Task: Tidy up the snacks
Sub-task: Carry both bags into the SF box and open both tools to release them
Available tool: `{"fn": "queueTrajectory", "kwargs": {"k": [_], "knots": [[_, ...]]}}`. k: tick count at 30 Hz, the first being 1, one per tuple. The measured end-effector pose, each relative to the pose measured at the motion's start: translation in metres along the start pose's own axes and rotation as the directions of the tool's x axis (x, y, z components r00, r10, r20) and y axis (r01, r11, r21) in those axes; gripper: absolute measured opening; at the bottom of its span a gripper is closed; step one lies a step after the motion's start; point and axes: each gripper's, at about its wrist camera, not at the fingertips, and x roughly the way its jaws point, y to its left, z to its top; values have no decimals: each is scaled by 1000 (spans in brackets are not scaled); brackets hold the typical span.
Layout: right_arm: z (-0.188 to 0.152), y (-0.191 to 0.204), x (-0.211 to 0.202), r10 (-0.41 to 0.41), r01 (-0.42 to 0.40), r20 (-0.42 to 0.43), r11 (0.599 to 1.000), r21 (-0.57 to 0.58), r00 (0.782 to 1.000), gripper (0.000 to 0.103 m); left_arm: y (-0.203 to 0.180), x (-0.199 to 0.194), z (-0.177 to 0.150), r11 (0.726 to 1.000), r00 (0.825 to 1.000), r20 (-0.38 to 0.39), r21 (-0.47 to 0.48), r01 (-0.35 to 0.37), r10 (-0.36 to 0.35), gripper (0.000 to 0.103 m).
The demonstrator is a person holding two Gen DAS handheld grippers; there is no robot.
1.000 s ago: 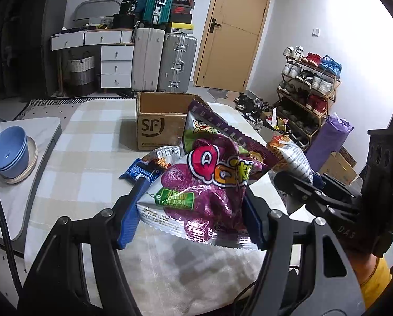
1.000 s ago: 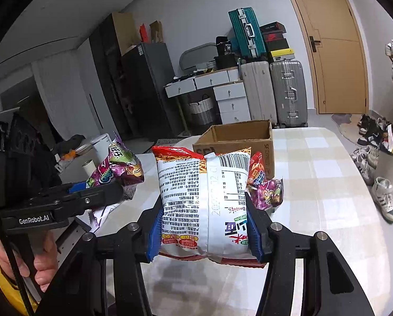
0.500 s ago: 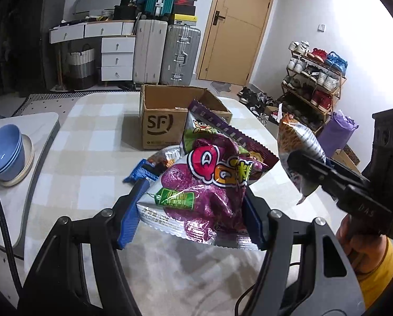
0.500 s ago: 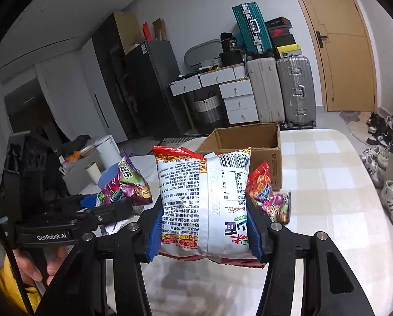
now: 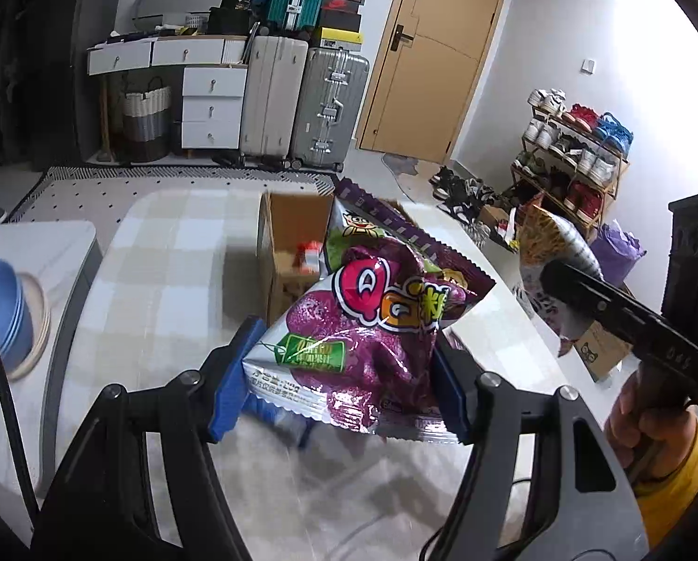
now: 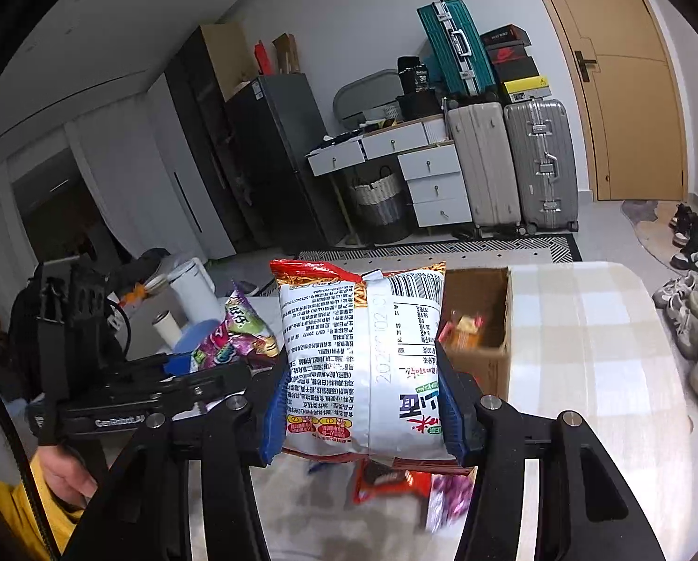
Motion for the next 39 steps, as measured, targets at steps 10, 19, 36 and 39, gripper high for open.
{"fn": "queueTrajectory", "kwargs": {"k": [10,19,36,39], "knots": [[57,-26,55,-53,53,-25,999,0,998,53,4,88,82,999,999,-34,-11,-34,34,65],[86,-55,113,-85,86,-86,996,13,993,53,14,185,124,999,991,-124,-25,-44,40,65],[66,-98,215,-97,108,-316,994,19,944,53,26,310,130,997,955,-290,64,-52,69,65],[68,-104,220,-95,112,-326,993,32,941,54,24,317,128,995,954,-290,83,-60,82,65]]}}
